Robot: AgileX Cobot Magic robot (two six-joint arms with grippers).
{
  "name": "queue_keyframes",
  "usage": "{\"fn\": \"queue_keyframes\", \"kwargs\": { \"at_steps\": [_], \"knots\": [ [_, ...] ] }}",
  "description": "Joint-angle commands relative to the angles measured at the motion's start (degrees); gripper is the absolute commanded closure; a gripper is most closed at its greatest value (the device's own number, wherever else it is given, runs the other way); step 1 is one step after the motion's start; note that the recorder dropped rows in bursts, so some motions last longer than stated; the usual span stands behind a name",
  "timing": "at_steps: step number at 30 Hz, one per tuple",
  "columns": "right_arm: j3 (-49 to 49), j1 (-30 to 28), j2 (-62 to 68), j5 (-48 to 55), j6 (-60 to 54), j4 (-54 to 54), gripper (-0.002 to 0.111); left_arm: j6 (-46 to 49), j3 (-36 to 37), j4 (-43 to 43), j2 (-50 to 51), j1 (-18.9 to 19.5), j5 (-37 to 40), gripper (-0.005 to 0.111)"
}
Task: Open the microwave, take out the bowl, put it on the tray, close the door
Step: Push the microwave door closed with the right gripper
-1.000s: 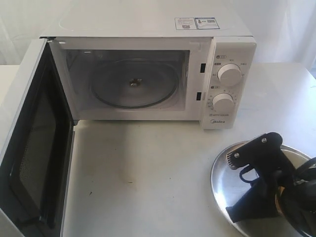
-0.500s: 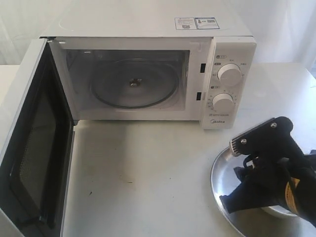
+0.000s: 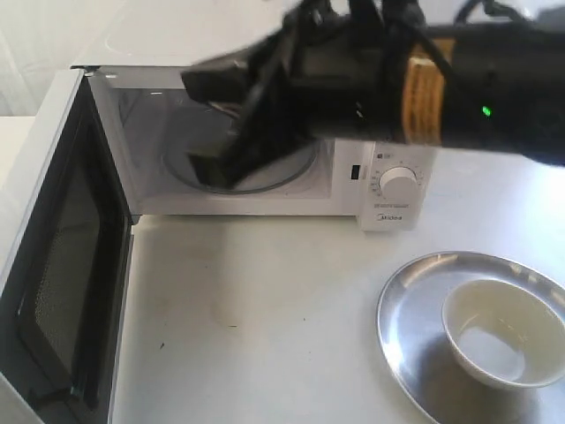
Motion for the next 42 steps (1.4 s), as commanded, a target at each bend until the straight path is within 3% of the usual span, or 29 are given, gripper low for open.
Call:
{"fn": "queue_keyframes", "kwargs": {
  "at_steps": [1, 5, 8, 12, 14, 17, 26, 31, 34, 37, 39, 42],
  "knots": [
    [-8.3, 6.53, 9.23, 12.58, -0.71, -0.03, 0.108, 0.0, -0.16, -0.45, -0.12, -0.23, -0.21, 0.107],
    [-8.84, 19.81, 16.31, 40.28, 0.27, -6.4, 0.108, 0.0, -0.16, -0.45, -0.12, -0.23, -0.21, 0.107],
    [-9.23, 26.87, 19.0, 53.89, 5.45, -6.81, 0.108, 0.0, -0.16, -0.45, -0.12, -0.23, -0.21, 0.107],
    [-11.75, 31.79, 23.41, 58.79, 9.14, -6.81, 0.108, 0.0, -0.16, -0.45, -0.12, -0.23, -0.21, 0.107],
    [-11.89, 34.87, 25.56, 58.96, 4.76, -6.81, 0.108, 0.0, -0.16, -0.45, -0.12, -0.23, -0.21, 0.107],
    [-12.99, 36.93, 27.02, 72.05, 4.42, -6.81, 0.108, 0.0, -0.16, -0.45, -0.12, -0.23, -0.21, 0.107],
    [-18.5, 36.93, 27.02, 62.24, 1.13, -6.81, 0.108, 0.0, -0.16, -0.45, -0.12, -0.23, -0.21, 0.107],
    [-22.41, 36.93, 27.02, 57.93, -10.84, -6.81, 0.108, 0.0, -0.16, -0.45, -0.12, -0.23, -0.21, 0.107],
    [-23.13, 36.93, 27.13, 56.67, -10.84, -6.81, 0.108, 0.0, -0.16, -0.45, -0.12, -0.23, -0.21, 0.107],
    [-22.73, 36.93, 28.7, 49.16, -13.14, -6.81, 0.108, 0.0, -0.16, -0.45, -0.12, -0.23, -0.21, 0.107],
    [-22.73, 36.93, 30.3, 49.56, -13.48, -6.81, 0.108, 0.0, -0.16, -0.45, -0.12, -0.23, -0.21, 0.107],
    [-22.21, 36.93, 33.28, 54.18, -26.52, -6.81, 0.108, 0.0, -0.16, -0.45, -0.12, -0.23, -0.21, 0.107]
  ]
}}
